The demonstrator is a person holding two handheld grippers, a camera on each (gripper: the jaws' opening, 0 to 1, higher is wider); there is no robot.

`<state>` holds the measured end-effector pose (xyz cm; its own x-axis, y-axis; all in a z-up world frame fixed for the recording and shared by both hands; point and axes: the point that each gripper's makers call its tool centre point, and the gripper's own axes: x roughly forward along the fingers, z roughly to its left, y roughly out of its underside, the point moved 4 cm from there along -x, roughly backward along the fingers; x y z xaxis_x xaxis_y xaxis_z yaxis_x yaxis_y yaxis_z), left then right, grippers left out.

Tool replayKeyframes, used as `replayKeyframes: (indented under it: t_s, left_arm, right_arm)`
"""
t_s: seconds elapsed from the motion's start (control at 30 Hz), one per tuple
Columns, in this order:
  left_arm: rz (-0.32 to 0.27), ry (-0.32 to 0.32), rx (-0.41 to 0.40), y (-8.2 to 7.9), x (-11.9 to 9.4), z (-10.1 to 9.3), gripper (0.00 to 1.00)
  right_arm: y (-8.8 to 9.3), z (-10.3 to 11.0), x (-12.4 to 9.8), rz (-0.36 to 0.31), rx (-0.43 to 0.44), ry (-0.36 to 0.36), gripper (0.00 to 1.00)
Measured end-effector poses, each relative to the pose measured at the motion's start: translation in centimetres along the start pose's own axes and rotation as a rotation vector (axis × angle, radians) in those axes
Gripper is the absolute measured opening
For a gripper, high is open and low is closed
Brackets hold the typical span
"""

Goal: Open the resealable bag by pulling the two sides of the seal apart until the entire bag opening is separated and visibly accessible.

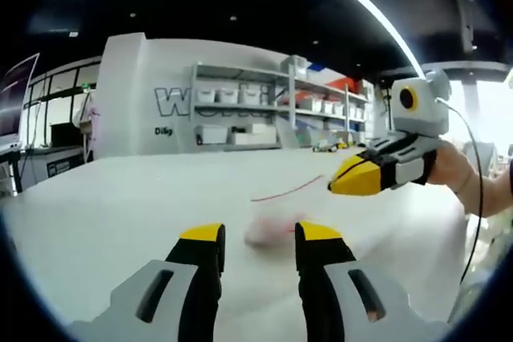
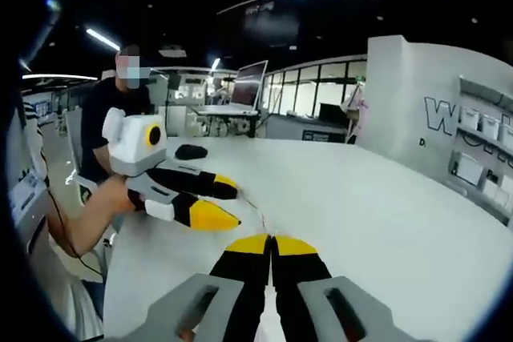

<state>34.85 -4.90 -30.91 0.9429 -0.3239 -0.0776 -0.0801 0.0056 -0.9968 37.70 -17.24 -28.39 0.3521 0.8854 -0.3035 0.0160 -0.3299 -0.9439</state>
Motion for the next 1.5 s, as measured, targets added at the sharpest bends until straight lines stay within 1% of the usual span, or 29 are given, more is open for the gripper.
replayKeyframes:
  t_s: [0.13, 0.23, 0.33, 0.53, 0.67, 0.8, 1.03, 1.17, 1.33, 1.43, 1.5]
  left_arm:
    - [-0.018, 0.006, 0.001, -0.3, 0.0, -0.2, 0.36]
    - [-0.020, 0.004, 0.002, -0.4, -0.1, -0.2, 0.36]
    - [-0.020, 0.002, 0.006, -0.4, -0.2, -0.1, 0.35]
    - [-0.031, 0.010, 0.027, -0.6, -0.1, -0.4, 0.27]
    - [-0.040, 0.033, 0.029, -0.7, -0.1, -0.8, 0.21]
    - [-0.040, 0.033, 0.035, -0.7, -0.1, -0.9, 0.18]
    - [-0.038, 0.037, 0.042, -0.7, 0.0, -1.0, 0.16]
    - [-0.033, 0.041, 0.057, -0.6, 0.0, -1.1, 0.10]
    - [-0.018, 0.070, 0.083, -0.3, 0.1, -1.5, 0.03]
    - [-0.018, 0.074, 0.086, -0.3, 0.1, -1.5, 0.03]
    - [-0.019, 0.078, 0.082, -0.4, 0.0, -1.5, 0.03]
  right_arm:
    - [0.0, -0.1, -0.1, 0.002, -0.001, 0.003, 0.00]
    - [0.0, 0.0, 0.0, 0.004, -0.004, 0.001, 0.00]
    - [0.1, 0.2, 0.2, 0.026, -0.022, -0.003, 0.00]
    - [-0.1, 0.4, 0.2, 0.036, -0.052, -0.001, 0.00]
    - [0.1, 0.6, 0.2, 0.042, -0.060, 0.003, 0.00]
    - [0.3, 0.7, 0.1, 0.046, -0.061, 0.008, 0.00]
    - [0.6, 1.0, -0.2, 0.043, -0.049, -0.002, 0.00]
    - [0.7, 1.5, -0.3, 0.046, -0.049, -0.022, 0.00]
    - [0.9, 1.7, -0.5, 0.057, -0.062, -0.028, 0.00]
    - [0.9, 1.6, -0.6, 0.062, -0.076, -0.032, 0.00]
    - [0.8, 1.5, -0.6, 0.062, -0.100, -0.033, 0.00]
